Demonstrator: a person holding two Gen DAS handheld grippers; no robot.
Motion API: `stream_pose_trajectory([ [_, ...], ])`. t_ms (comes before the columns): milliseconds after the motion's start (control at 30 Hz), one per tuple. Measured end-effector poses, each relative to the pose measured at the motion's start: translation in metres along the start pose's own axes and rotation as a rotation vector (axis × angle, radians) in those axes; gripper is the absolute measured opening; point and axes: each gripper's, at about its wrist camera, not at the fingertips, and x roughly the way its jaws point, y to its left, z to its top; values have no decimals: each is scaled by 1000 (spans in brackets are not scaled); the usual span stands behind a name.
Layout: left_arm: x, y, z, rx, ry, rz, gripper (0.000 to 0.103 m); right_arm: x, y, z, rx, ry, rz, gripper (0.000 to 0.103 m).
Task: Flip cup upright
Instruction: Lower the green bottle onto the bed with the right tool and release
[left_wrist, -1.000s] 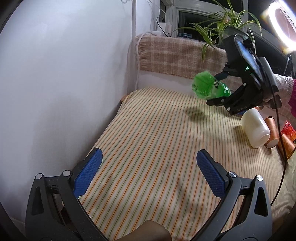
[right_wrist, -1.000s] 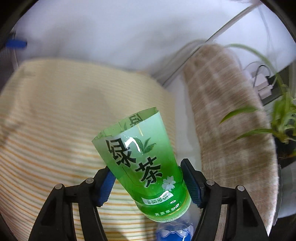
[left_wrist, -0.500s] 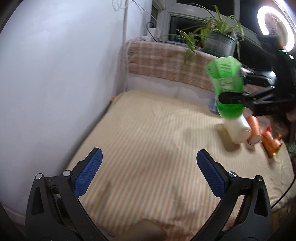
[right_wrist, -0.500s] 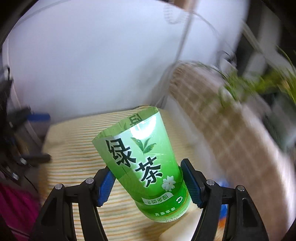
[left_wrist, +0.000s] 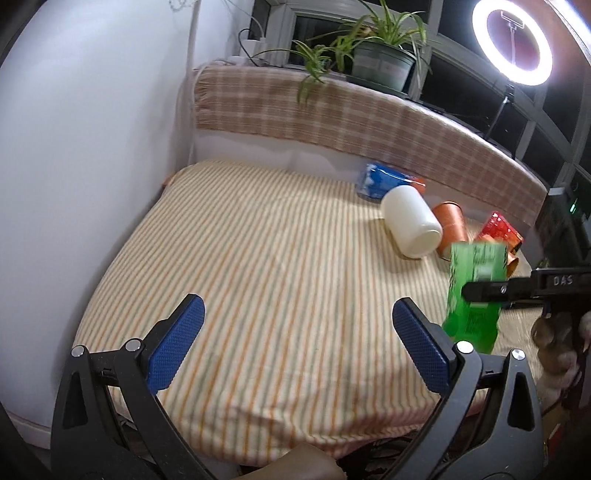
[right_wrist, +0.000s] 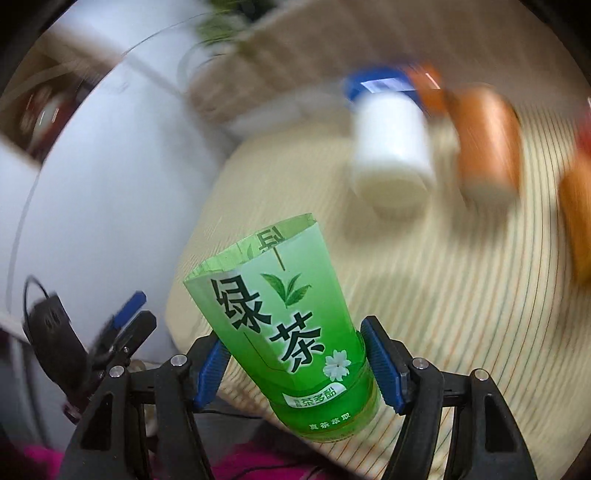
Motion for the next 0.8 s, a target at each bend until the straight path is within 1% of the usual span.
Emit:
stream_pose_trajectory([
  [100,-1,-3,-3,-1,10,-11,103,2,-24,-10,127,6,69,71],
  [267,0,-9,-4,-2,23,-28,103,7,-42,-8,161,-45,50,70],
  [333,-1,-13,-5,4,22,-35,103,0,-49,-15,174,-60,38,70],
  [400,-1,-16,-5,10,21,-40,103,0,-57,-11,179,-82,9,70],
  [500,-1,-20,-4,14,24,-51,103,2,-62,-3,204,-112,-12,70],
  [533,-1,-22,-4,15,25,-52,103,1,-66,-4,209,-125,-18,71],
  [633,1,-28,-2,22,29,-64,103,-9,-67,-7,192,-164,-33,80],
  [733,5,-37,0,26,38,-72,103,-24,-60,-12,149,-199,-43,82],
  [800,10,-42,1,16,55,-92,103,-35,-55,-16,122,-232,-56,84],
])
